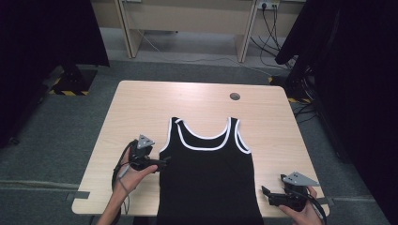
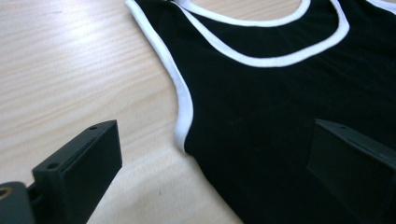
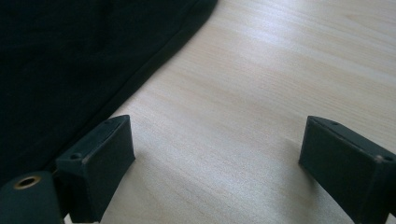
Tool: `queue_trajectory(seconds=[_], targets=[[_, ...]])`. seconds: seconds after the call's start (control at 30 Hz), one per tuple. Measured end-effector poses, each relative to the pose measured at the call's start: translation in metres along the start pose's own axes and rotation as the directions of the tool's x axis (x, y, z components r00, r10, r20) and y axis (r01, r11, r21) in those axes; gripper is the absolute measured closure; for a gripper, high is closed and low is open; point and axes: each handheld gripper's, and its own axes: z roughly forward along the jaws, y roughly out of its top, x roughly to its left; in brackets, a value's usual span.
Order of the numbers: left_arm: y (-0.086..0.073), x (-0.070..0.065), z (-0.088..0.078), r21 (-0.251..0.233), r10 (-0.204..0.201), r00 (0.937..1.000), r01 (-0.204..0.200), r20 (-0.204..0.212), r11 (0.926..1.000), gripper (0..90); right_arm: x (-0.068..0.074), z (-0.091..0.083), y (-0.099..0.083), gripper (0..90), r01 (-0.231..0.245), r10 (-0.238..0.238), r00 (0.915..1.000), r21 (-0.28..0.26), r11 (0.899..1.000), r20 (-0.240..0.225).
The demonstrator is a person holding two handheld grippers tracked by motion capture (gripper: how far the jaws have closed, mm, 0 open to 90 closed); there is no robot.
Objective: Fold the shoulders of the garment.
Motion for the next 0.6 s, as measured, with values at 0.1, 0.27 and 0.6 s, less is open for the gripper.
queue_trajectory(seconds=[0.1, 0.27, 0.6], targets=[[0.006, 0.001, 0.006, -0.002, -0.002, 1.0, 0.002, -0.004, 1.0, 2.7, 0.0, 0.0, 0.0, 10.6, 0.001, -0.001, 1.0, -0.001, 1.0, 0.0], [0.019, 0.004, 0.017, 0.001, -0.006, 0.9999, 0.006, -0.014, 1.0, 3.3, 0.0, 0.0, 0.0, 10.6, 0.003, -0.003, 1.0, -0.001, 1.0, -0.001], [0.043, 0.006, 0.042, 0.01, -0.001, 0.9992, 0.001, -0.04, 0.9999, 5.8, -0.001, 0.0, 0.0, 10.6, 0.005, -0.005, 1.0, -0.001, 1.0, -0.003]])
